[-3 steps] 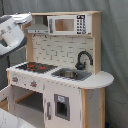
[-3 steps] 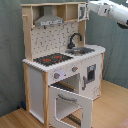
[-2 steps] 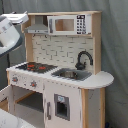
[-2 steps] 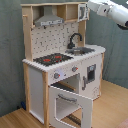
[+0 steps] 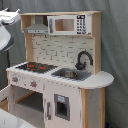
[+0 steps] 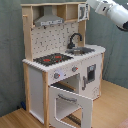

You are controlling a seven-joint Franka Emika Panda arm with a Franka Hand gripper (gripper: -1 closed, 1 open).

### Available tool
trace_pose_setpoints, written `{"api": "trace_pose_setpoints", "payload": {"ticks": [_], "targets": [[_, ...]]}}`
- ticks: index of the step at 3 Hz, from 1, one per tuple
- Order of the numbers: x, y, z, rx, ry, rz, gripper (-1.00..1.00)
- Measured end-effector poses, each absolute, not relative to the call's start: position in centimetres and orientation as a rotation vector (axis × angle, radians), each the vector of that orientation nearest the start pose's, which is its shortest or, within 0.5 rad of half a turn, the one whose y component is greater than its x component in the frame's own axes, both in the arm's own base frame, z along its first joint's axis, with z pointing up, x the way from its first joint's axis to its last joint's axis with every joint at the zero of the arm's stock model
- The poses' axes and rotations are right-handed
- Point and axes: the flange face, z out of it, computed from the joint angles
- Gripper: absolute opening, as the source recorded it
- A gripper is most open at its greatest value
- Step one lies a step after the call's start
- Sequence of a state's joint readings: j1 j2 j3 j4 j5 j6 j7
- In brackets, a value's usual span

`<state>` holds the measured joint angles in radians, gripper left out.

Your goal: Play with the kitchen

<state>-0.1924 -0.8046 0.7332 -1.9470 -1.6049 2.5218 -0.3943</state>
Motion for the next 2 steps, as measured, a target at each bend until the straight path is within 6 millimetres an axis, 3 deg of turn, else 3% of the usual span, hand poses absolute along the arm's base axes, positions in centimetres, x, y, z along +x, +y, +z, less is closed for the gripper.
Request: {"api": "trace_pose_setpoints", "payload": {"ticks": [2], "targets": [[22.54,39.15,78.43,0.577,0.818,0.738,1.00]]}}
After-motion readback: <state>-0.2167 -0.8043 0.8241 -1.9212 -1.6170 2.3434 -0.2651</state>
